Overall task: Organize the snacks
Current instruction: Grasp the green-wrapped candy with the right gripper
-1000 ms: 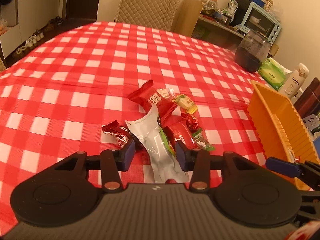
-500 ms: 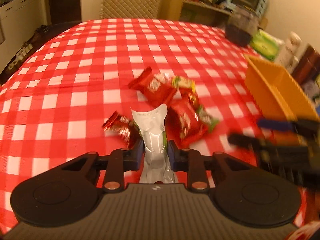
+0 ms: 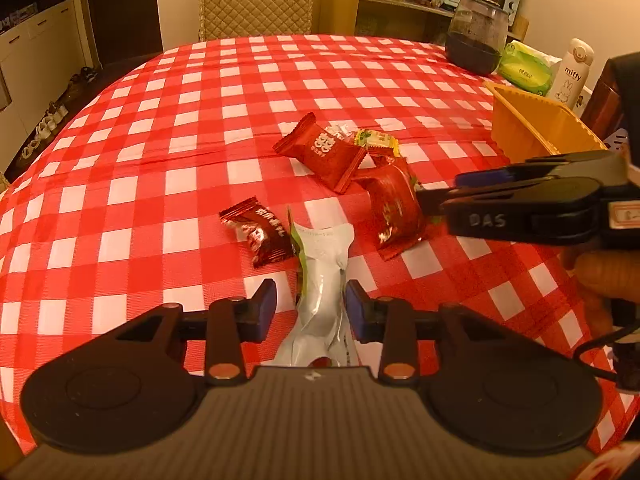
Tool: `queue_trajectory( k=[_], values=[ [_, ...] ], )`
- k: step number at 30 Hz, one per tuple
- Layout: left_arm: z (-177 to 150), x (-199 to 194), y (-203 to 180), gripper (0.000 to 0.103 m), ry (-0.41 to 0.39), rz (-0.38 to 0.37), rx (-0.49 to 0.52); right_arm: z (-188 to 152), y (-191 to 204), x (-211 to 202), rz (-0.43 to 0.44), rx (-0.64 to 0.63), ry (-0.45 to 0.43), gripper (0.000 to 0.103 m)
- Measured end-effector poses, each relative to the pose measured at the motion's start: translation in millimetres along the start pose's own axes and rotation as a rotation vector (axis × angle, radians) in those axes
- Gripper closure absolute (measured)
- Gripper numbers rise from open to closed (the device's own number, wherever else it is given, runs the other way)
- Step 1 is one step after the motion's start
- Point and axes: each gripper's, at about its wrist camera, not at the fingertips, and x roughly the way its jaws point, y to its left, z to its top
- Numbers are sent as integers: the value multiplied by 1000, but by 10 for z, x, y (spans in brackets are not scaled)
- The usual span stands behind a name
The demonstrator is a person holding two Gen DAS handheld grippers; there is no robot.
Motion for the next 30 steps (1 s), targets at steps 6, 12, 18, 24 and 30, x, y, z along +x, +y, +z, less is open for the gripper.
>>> queue_trajectory(
  k=[6,12,18,24,30],
  values=[
    [-23,34,-120,65,-33,27,55,-41,92,112,24,-83,5,78],
    [-37,47,-254,58,-59,35,119,-60,71,3,-3,-53,7,81],
    [-69,138,-343,69,-47,72,174,-143,20,-184,-17,15,13,81],
    [-87,44,-317,80,-30,69,121,-238,29,-386,-17,64,10,81],
    [-134,-235,-326,80,-28,51,22,-291,63,-663,-28,99,-3,81]
  ],
)
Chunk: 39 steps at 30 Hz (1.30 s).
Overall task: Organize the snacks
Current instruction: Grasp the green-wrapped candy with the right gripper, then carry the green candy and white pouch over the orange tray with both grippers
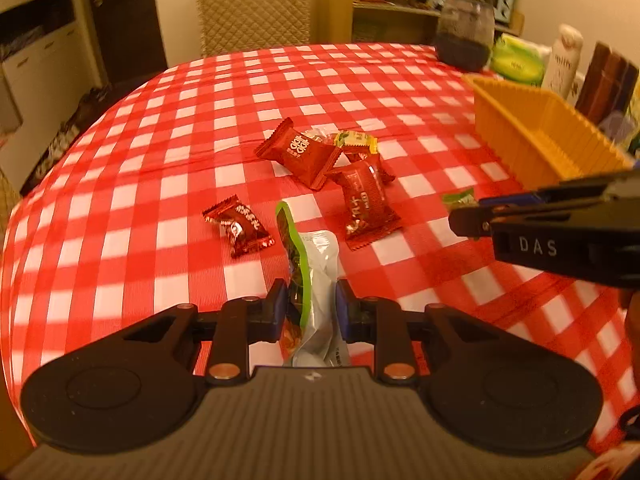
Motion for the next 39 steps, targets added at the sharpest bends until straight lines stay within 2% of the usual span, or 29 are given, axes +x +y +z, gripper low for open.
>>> queue_trajectory(
  k=[5,10,24,39],
  values=[
    [-21,-289,-78,80,-14,-21,-89,-42,-13,-320,-24,39,-18,81],
    [-3,-527,-245,80,-33,-55,-118,-112,-62,-645,-58,65,-30,81],
    [121,-897,-730,80,-82,-105,-75,-270,-332,-1292,-127,119,-69,81],
    [200,-935,-1001,80,-80,-137,-31,-308,-529,-1512,-153,154,-92,81]
  ],
)
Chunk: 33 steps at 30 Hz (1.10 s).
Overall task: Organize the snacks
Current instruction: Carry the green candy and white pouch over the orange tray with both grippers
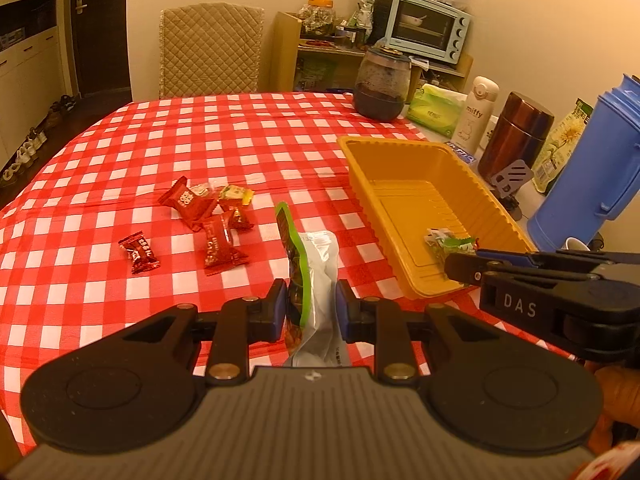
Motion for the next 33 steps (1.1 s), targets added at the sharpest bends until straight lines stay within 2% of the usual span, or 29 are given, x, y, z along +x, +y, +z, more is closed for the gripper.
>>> queue_trajectory(
  k=[14,33],
  values=[
    [183,145,-295,80,-7,-65,41,83,-318,-43,-53,48,-15,81],
    [535,737,-799,80,15,-155,82,251,-1093,92,-149,120,-12,81]
  ],
)
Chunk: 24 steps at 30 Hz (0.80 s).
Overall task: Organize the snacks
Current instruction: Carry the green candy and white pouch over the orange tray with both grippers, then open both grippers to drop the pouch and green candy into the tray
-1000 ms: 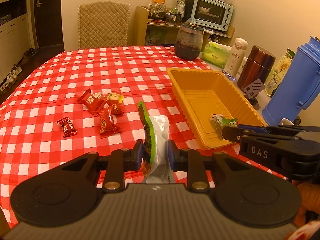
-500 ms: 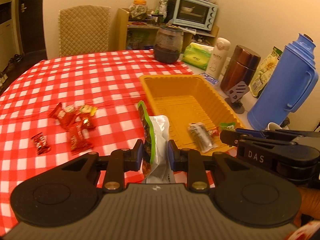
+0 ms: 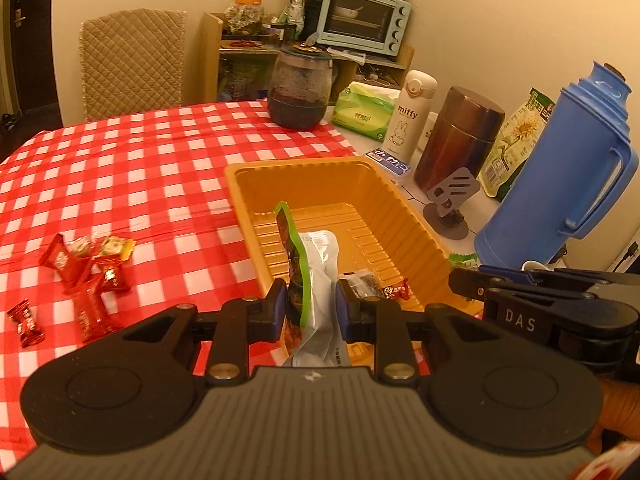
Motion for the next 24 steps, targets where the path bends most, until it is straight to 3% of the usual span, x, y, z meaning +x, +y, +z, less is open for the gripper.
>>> queue_trajectory(
  k=[24],
  values=[
    [131,530,-84,80,41,-23,26,53,-177,319,1,33,25,81]
  ],
)
